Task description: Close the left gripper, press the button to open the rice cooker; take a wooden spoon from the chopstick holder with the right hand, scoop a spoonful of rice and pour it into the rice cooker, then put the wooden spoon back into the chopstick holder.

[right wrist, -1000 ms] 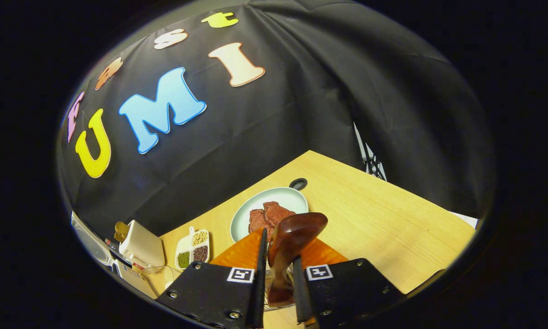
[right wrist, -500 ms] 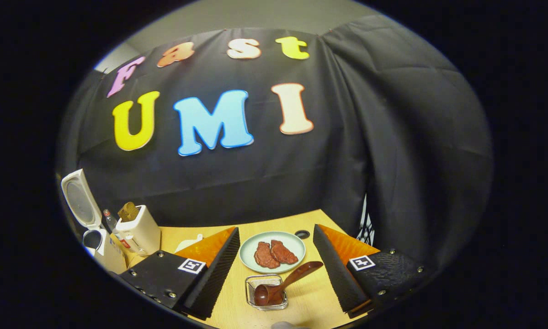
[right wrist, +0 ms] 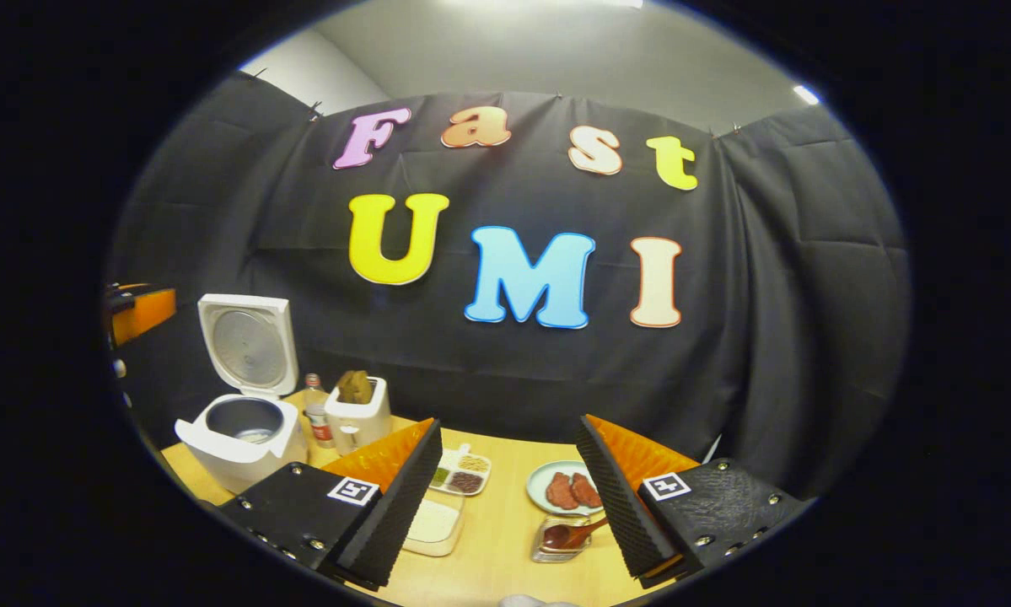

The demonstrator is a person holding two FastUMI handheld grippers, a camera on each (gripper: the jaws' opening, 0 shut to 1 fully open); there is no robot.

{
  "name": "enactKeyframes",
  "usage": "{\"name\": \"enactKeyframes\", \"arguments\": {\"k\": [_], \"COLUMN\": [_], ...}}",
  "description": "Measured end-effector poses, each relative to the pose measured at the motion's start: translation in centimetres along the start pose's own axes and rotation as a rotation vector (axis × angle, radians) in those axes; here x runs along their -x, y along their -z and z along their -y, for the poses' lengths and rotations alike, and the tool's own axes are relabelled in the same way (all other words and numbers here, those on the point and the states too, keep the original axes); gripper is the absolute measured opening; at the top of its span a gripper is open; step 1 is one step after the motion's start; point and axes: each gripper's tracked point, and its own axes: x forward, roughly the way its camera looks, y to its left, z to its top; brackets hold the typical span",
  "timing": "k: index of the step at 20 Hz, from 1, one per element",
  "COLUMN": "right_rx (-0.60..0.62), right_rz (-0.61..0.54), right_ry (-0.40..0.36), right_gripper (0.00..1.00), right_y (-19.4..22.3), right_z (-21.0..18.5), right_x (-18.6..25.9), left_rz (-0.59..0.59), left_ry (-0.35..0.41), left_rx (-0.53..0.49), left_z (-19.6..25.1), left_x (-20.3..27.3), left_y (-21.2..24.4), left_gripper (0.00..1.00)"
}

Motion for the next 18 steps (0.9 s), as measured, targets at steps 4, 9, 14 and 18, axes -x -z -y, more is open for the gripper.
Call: {"name": "enactKeyframes", "arguments": {"k": [4,9,14,18], "right_rx": [-0.010,-0.048,-0.065,-0.073], "right_rz": [-0.001,-0.048,-0.092,-0.125], "right_ry": [-0.035,-0.031,-0.015,-0.003], "right_gripper": [0.94,0.98,0.98,0.98], "right_y": [-0.7,0.0,0.6,1.2], "right_z": [-3.0,-4.1,-4.3,-4.3], "right_x": [1.6,2.2,1.8,1.0], "left_rz": [0.047,0.074,0.027,-0.050], "left_ry": [-0.047,-0.056,-0.091,-0.115], "left_rx": [0.010,0.016,0.049,0.070], "left_z": [-3.7,-5.8,-8.0,-9.0], "left_x": [-5.4,-12.9,-21.6,-27.7], "left_y": [-2.9,-6.1,-5.9,-3.1], "left_gripper": [0.99,0.99,0.99,0.97]}}
